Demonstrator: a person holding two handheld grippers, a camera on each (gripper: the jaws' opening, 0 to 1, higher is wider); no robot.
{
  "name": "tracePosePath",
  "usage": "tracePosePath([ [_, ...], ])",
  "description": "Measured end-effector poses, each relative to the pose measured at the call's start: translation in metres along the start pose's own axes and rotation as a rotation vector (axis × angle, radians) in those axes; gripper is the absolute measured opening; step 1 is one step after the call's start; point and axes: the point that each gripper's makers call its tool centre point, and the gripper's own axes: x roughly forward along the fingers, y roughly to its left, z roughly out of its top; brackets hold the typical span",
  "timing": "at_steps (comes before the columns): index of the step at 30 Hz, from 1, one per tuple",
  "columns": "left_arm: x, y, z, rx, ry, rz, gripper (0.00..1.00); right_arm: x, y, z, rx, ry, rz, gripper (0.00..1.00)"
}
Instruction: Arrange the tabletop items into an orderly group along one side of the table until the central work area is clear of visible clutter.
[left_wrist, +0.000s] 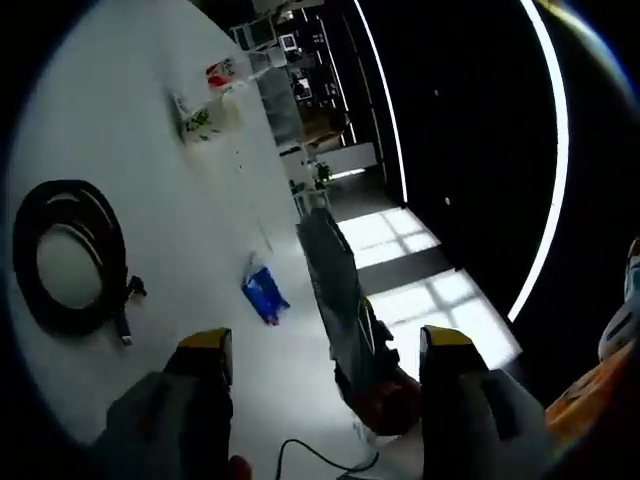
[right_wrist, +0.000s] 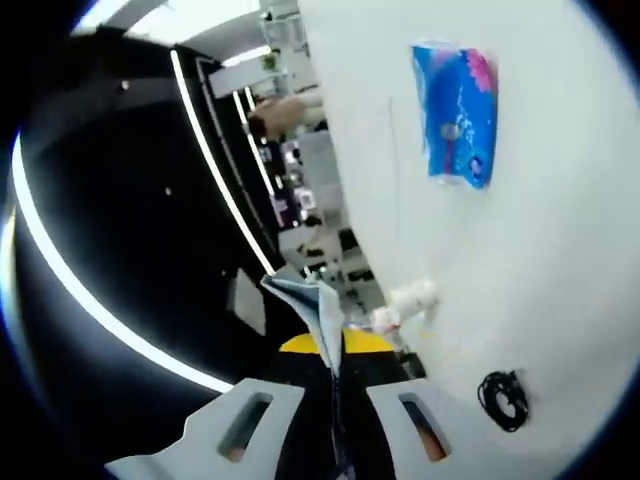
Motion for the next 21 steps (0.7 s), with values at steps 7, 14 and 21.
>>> tracePosePath([
  [7,0.002,0.003,0.001,0.045,-0.036,0.013,0.05,-0.009,0.001,0.011,-0.057,-0.038,-0.006,0.0],
  [14,-0.005,-0.005,0.02,0.087,-0.071,-0.003,0.0,-0.02,-0.007,0.011,-0.187,0.0,-0.071,0.0],
  [21,-0.005,-0.002,0.036,0.115,-0.087,0.02,0.0,-0.036,-0.014,0.01,-0.332,0.034,-0.117,0.0],
])
